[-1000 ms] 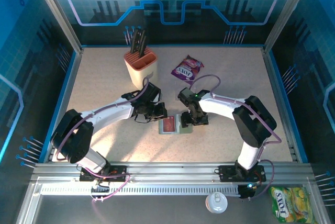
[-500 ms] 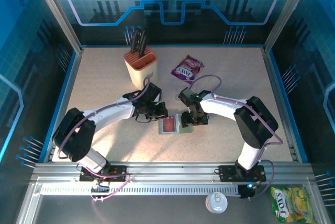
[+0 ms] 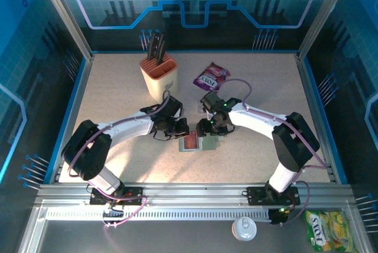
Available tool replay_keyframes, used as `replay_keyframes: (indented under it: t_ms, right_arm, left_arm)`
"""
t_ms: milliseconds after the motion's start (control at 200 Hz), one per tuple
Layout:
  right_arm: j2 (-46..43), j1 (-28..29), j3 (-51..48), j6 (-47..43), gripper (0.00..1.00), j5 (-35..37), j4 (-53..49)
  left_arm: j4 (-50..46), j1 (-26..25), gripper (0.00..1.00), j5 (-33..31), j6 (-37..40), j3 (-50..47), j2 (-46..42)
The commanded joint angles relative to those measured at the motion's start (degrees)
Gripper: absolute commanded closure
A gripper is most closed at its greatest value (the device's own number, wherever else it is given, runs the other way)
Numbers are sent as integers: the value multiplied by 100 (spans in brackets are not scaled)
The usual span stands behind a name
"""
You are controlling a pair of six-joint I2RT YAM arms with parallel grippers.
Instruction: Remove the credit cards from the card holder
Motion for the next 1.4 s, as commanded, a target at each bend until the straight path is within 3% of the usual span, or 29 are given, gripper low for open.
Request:
replay_keyframes:
  t_ms: [0,140,455,1396]
  right_arm:
    - [-57,34,-54,154,37,-704,633]
    - [137,26,-93,239,41,-1021,908]
    - [472,28,-164,215,48,-1470,1301]
    - [670,22,-427,344,58,-1718,1673]
  left_arm:
    - [-100,-31,91,5,-141,-200,-14]
    - [244,-40,92,228,-331,-435,53]
    - [64,-42,94,58,-259,-486,167]
    - [-277,-13,94,-207,-105,-384,309]
